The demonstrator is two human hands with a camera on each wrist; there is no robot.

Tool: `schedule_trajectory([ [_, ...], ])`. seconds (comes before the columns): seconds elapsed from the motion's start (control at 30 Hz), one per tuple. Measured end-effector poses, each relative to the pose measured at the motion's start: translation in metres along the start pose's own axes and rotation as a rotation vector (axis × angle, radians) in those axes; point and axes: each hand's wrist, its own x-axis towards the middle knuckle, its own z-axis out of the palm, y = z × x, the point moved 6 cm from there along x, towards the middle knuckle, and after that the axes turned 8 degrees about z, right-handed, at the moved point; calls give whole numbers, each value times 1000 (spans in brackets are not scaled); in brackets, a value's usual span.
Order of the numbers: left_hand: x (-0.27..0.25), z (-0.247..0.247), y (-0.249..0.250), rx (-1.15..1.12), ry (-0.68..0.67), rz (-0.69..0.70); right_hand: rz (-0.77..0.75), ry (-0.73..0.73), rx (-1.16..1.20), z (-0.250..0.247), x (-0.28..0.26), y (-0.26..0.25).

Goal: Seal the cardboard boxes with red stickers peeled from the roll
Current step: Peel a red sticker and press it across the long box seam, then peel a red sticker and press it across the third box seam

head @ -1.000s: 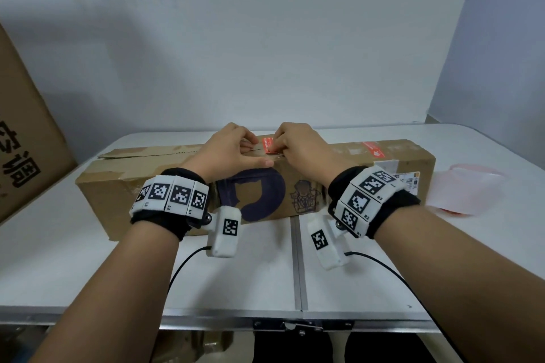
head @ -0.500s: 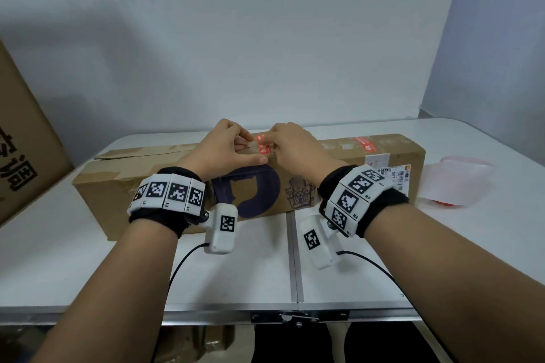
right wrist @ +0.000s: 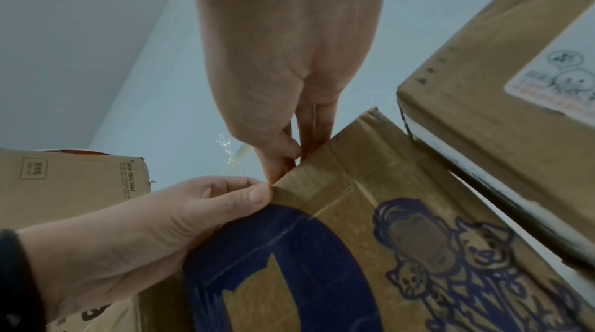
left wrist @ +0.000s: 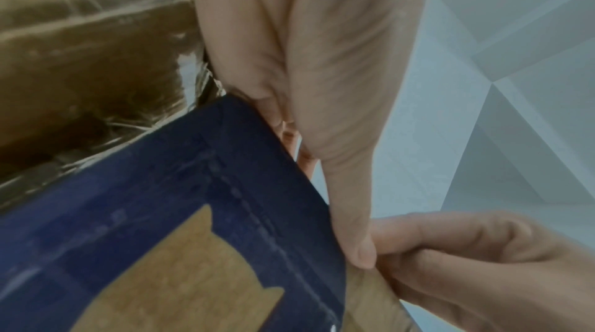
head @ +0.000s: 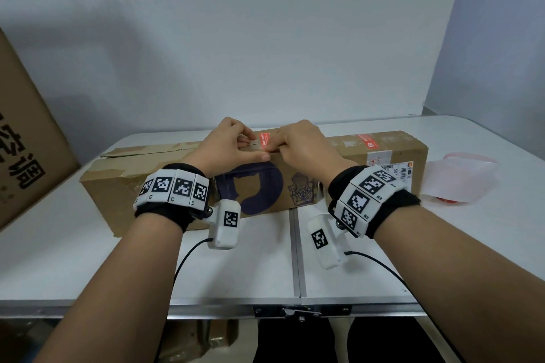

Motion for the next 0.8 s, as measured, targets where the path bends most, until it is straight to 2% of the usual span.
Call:
schedule_trajectory([
  [0.2,-1,-2,9,100,-59,2,32,32,59,-7,-5,-1],
  [0.33,1,-4,26,201,-90,71,29,24,94,-13,-5,-1],
  [0.47,4,-3,44,180,-66,136,23,-13,190,-21,-6,0],
  [0.63,24,8,85,133,91,312,116,226,279,-63,-16,42],
  [0.8,50,50,143,83,95,456,272,419,263,-130,-46,114],
])
